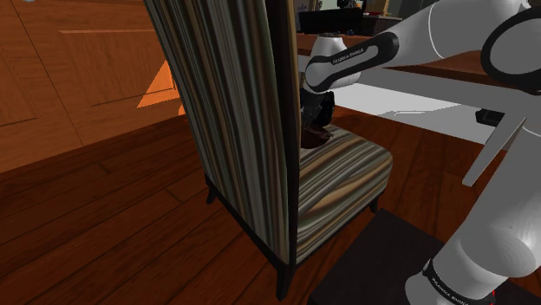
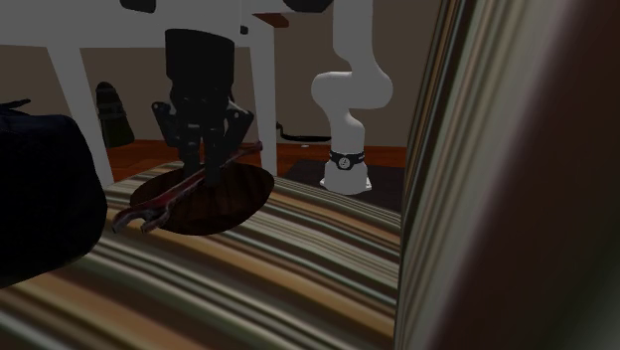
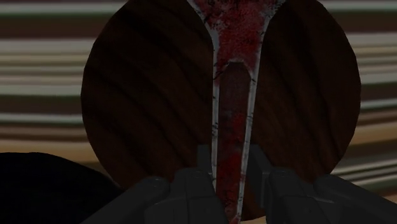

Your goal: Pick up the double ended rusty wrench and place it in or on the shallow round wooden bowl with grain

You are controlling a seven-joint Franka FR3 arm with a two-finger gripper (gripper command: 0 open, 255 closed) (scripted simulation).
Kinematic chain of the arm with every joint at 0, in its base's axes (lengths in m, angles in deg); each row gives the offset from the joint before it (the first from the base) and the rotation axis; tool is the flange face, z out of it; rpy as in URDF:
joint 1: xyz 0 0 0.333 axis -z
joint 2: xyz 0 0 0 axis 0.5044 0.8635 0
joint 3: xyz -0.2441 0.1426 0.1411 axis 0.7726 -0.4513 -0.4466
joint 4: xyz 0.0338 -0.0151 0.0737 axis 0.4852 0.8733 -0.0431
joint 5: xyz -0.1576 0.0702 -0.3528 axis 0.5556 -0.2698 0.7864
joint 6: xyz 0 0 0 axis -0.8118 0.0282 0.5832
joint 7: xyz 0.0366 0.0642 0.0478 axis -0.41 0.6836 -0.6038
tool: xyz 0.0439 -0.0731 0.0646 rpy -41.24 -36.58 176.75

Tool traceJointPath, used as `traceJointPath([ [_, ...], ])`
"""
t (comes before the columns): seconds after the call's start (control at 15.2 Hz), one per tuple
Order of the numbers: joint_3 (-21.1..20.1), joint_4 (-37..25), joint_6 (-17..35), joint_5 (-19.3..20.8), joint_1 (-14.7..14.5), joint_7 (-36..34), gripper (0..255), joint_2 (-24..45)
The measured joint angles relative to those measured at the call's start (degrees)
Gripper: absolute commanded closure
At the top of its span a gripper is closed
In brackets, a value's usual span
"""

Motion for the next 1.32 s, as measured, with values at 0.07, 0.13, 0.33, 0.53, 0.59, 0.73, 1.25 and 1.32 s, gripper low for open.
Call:
traceJointPath([
  [0.07, -0.03, 0.2, 0.32, 0.0, 0.05, 0.15, 255, 0.06],
  [0.13, -0.02, 0.53, 0.52, 0.03, 0.08, 0.01, 255, 0.07],
  [0.33, -0.07, 0.77, 0.9, 0.04, 0.15, 0.0, 255, 0.16],
  [0.53, -0.09, 1.17, 0.92, 0.06, 0.22, -0.07, 0, 0.04],
  [0.59, -0.08, 1.3, 0.96, 0.07, 0.24, -0.09, 0, 0.0],
  [0.73, -0.06, 1.48, 0.93, 0.08, 0.25, -0.17, 0, -0.08],
  [1.25, -0.28, -1.59, -5.47, 0.06, 0.26, -0.1, 0, -2.48],
  [1.32, -0.29, -1.57, -5.63, 0.09, 0.29, -0.14, 0, -2.73],
])
